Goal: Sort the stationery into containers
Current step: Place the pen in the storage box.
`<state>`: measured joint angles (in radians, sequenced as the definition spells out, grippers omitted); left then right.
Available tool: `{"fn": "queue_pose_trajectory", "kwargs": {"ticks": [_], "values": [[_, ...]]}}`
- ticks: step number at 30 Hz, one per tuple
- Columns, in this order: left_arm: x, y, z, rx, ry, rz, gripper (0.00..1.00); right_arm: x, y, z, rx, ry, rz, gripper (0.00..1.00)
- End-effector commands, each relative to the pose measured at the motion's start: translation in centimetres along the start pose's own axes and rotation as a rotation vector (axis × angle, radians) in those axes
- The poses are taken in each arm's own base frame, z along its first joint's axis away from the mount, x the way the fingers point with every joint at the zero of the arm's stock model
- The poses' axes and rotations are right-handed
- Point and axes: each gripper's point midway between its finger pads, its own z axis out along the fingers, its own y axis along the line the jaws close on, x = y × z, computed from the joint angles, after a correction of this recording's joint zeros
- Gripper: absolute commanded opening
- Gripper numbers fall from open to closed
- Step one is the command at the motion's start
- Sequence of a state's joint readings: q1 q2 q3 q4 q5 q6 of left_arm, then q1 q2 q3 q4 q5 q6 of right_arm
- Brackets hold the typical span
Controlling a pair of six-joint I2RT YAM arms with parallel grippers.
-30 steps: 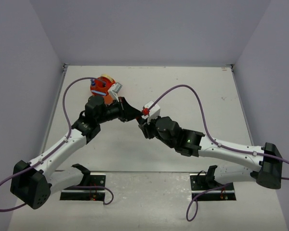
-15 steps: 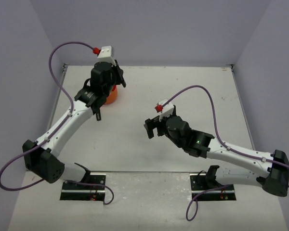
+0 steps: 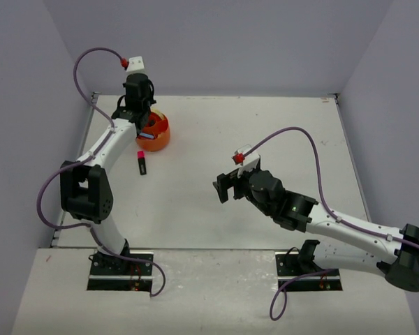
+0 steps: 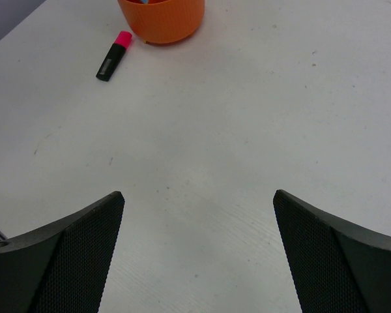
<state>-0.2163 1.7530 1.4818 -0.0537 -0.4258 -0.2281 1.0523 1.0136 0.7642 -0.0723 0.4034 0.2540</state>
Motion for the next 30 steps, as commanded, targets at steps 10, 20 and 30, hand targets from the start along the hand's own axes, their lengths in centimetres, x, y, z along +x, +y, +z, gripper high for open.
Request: {"fn": "queue_pose_trajectory", "kwargs": {"ticks": [10, 20, 30], "values": [[0.9, 1.3, 1.7, -0.017, -0.093, 0.0, 0.0, -0.1, 1.2, 0.8, -0.056, 0.002, 0.017, 0.99], [4.9, 1.6, 1.3, -0.006, -0.039, -0.045, 0.01, 0.1, 1.4, 0.8, -0.063, 0.008, 0.014, 0.99], [2.8, 2.2, -0.6, -0.018, -0.084, -0.101, 0.64, 0.3, 1.4, 1.0, -0.061, 0.016, 0.013, 0.99]]}}
